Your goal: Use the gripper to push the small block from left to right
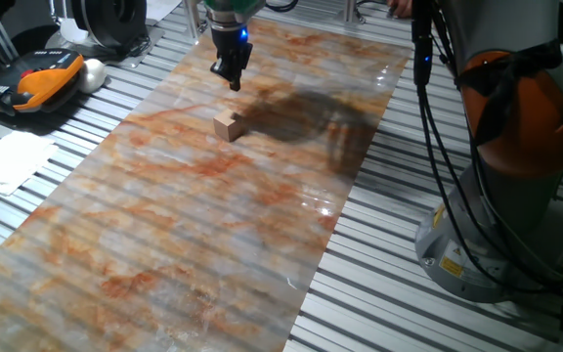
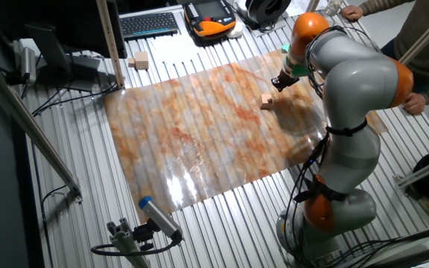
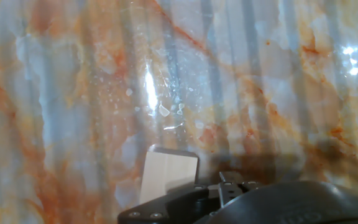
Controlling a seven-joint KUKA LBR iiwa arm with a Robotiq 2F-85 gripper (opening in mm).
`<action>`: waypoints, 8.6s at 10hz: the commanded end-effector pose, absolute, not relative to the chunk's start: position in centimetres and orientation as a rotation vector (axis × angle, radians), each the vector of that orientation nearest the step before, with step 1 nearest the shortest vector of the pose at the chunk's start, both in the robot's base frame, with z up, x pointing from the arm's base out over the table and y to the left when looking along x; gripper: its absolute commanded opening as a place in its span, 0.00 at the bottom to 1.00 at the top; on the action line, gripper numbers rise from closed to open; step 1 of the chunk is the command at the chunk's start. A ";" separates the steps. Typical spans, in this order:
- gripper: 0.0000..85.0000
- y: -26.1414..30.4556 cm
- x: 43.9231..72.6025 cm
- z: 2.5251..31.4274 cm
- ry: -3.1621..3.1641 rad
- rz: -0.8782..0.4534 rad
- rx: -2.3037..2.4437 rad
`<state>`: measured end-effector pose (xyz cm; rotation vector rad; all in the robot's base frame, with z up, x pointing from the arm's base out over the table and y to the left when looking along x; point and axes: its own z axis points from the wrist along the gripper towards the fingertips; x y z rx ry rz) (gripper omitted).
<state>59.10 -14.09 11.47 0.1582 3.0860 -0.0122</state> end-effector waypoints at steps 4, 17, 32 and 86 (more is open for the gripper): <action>0.00 -14.1 59.1 11.5 3.074 -0.010 0.162; 0.00 -14.6 60.6 6.0 3.156 0.138 0.180; 0.00 -12.1 59.4 4.7 3.149 0.173 0.234; 0.00 2.9 60.8 5.1 3.084 0.206 0.589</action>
